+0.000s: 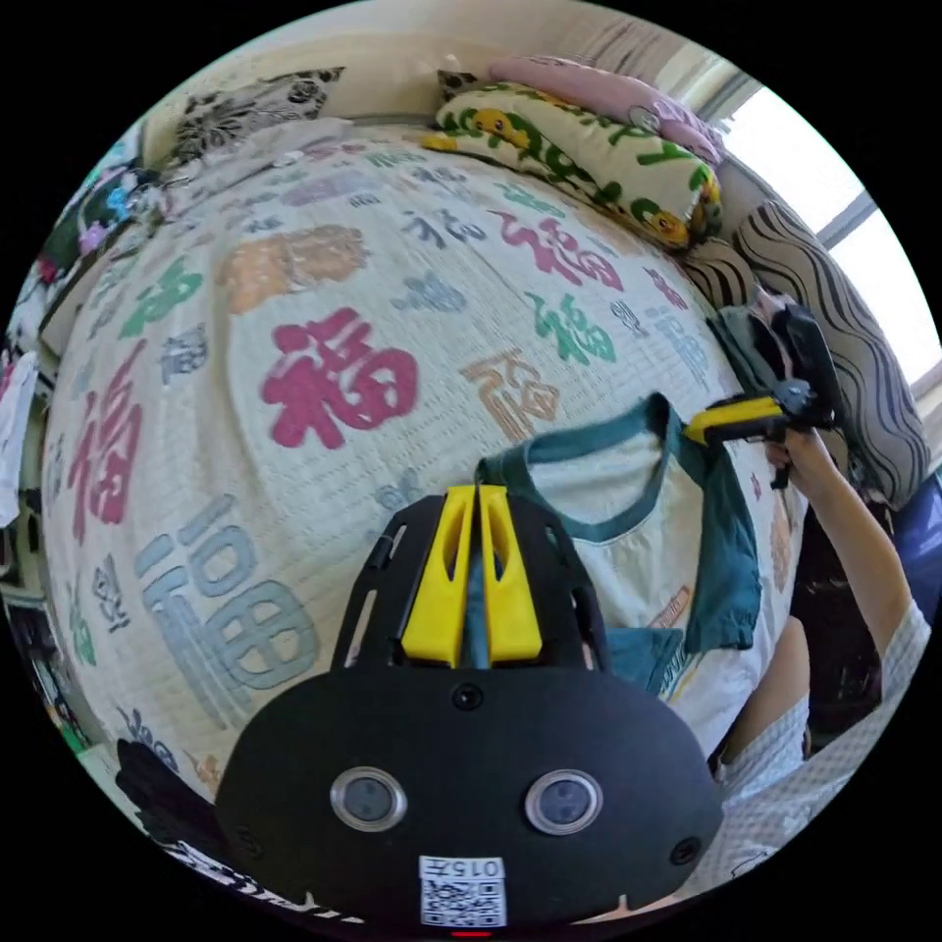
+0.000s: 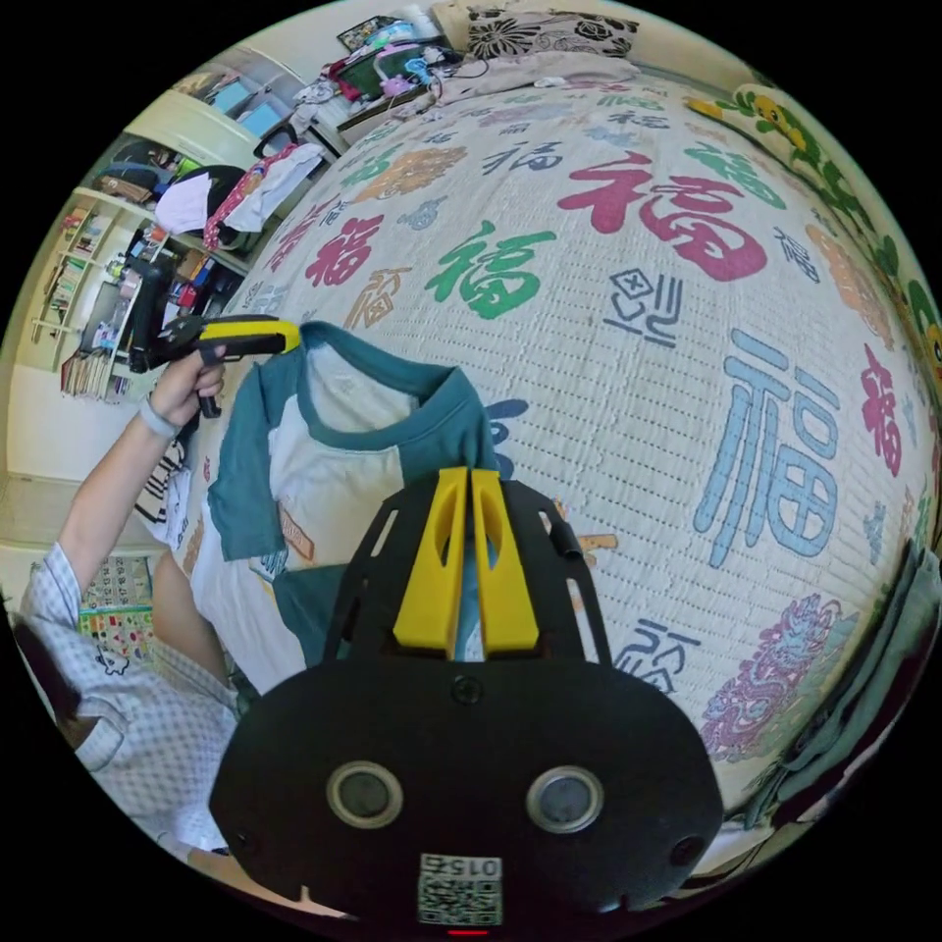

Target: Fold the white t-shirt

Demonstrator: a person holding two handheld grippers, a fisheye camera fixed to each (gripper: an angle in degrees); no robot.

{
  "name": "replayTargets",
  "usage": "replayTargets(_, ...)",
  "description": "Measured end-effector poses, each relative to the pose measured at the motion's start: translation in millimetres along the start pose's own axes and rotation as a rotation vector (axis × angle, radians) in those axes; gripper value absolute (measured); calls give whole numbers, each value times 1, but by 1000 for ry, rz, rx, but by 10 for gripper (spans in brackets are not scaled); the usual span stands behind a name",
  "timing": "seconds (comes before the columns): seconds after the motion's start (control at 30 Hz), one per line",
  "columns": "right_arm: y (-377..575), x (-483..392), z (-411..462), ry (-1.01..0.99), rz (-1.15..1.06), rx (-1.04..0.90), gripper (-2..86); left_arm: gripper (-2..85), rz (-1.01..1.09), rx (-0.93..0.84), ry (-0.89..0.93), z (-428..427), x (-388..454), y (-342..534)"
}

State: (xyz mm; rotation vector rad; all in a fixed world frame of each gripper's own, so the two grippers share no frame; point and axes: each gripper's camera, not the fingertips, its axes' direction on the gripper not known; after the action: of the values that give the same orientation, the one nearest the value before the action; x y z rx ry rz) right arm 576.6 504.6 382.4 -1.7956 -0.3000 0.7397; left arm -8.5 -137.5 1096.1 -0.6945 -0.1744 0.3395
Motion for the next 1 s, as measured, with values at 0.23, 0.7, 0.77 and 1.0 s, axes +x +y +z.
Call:
replayTargets(0.23, 7, -4, 8, 57, 40, 62, -10, -2, 56, 75, -50, -66, 24, -12)
replayTargets(0.7, 257, -137, 40, 53, -242, 203, -10, 0, 360, 276, 167, -252, 181, 310)
replayTargets(0.77, 309, -161, 71, 4, -239, 184, -9, 0, 341, 235, 140, -247, 201, 355)
replayTargets(1.0, 392, -191, 190, 37, -127, 71, -9, -1, 93, 88, 219, -197, 233, 449)
